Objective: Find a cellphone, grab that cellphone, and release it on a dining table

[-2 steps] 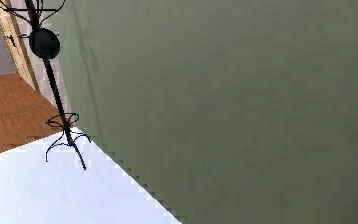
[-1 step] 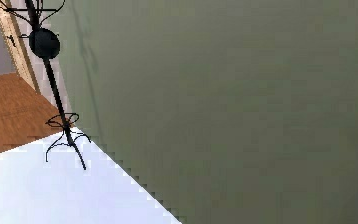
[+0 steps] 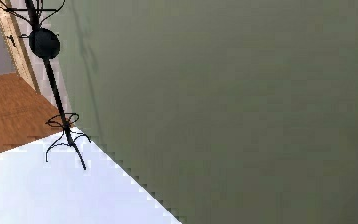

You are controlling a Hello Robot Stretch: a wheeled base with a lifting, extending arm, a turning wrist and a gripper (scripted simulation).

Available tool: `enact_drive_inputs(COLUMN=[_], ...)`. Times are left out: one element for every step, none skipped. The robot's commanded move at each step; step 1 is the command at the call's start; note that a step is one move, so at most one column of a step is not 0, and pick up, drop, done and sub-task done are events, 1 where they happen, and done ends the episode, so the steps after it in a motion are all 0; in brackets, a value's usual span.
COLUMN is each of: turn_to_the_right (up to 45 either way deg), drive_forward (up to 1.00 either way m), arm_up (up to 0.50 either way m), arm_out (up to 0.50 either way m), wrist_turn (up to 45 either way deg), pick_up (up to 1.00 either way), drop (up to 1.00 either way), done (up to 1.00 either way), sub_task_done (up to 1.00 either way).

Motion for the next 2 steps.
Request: enact_drive_inputs(turn_to_the_right=[0.0, 0.0], drive_forward=[0.00, 0.00], arm_up=[0.00, 0.00], arm_out=[0.00, -0.34], wrist_turn=[-15.0, 0.0], pick_up=[0.00, 0.00], drop=[0.00, 0.00], done=[0.00, 0.00], sub_task_done=[0.00, 0.00])
